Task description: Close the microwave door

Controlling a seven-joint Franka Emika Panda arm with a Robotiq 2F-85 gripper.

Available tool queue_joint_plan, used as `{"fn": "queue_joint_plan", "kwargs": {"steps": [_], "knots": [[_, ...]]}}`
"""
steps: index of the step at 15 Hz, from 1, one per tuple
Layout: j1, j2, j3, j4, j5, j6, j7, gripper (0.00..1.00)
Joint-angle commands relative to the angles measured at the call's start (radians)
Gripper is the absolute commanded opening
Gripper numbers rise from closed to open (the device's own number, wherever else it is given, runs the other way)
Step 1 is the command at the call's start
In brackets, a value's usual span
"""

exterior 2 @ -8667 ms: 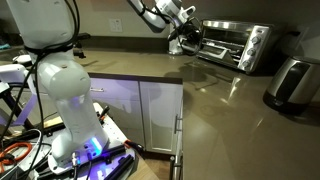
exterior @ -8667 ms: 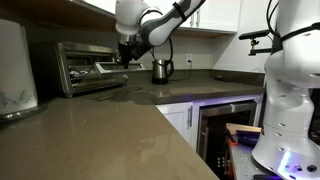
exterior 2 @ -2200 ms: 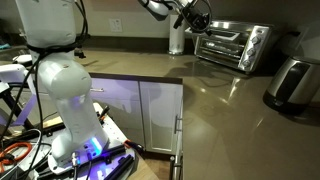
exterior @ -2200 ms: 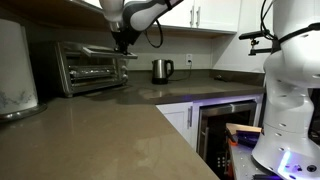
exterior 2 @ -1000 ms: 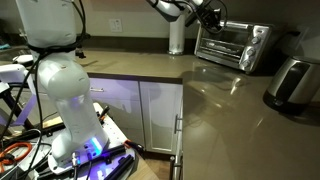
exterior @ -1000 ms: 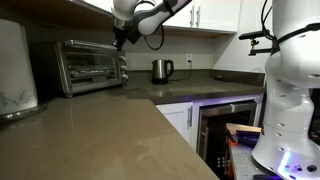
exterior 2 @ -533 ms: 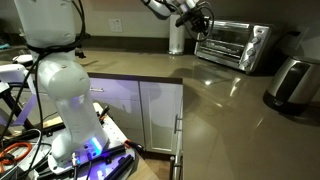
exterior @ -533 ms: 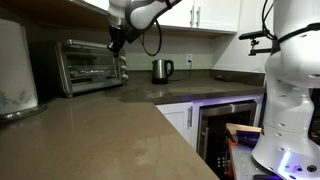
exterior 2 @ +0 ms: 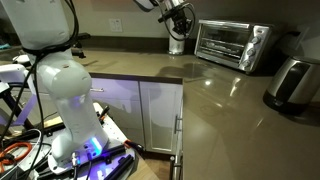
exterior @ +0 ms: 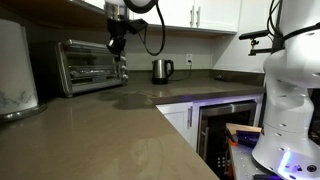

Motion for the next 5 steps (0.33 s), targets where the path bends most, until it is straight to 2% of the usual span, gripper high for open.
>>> {"fn": "queue_joint_plan", "kwargs": {"steps": [1,5], "knots": [[0.005,-0.075,0.02,-0.06,0.101,-0.073,-0.075,0.0],[0.002,-0.116,0.031,-0.091,0.169,-0.099,-0.121,0.0]]}}
